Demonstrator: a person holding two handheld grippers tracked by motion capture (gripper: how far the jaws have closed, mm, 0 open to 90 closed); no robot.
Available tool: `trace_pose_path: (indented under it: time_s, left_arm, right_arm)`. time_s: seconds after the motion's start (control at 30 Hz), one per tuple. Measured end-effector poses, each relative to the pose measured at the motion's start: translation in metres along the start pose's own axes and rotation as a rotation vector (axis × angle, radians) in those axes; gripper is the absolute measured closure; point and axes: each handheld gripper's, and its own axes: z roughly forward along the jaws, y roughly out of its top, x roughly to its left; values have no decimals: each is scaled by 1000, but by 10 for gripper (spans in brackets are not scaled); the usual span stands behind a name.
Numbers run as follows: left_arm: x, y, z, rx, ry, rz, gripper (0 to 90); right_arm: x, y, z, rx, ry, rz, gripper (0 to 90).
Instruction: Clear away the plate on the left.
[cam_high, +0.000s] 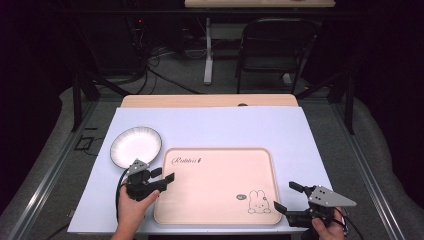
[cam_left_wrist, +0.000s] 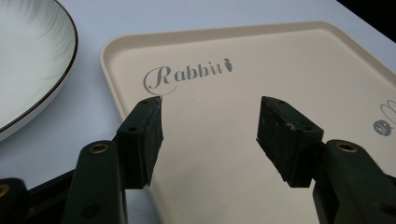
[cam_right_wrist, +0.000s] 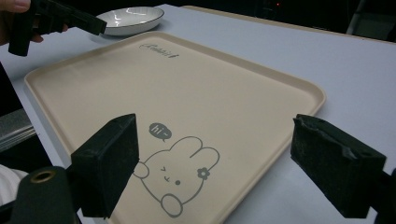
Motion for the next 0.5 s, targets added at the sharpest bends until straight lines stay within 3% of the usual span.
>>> trace_pose_path:
  time_s: [0.5]
  left_arm:
    - [6,11,-2,44,8,-48,406]
  right_arm:
    - [0,0,0,2,-1,5,148]
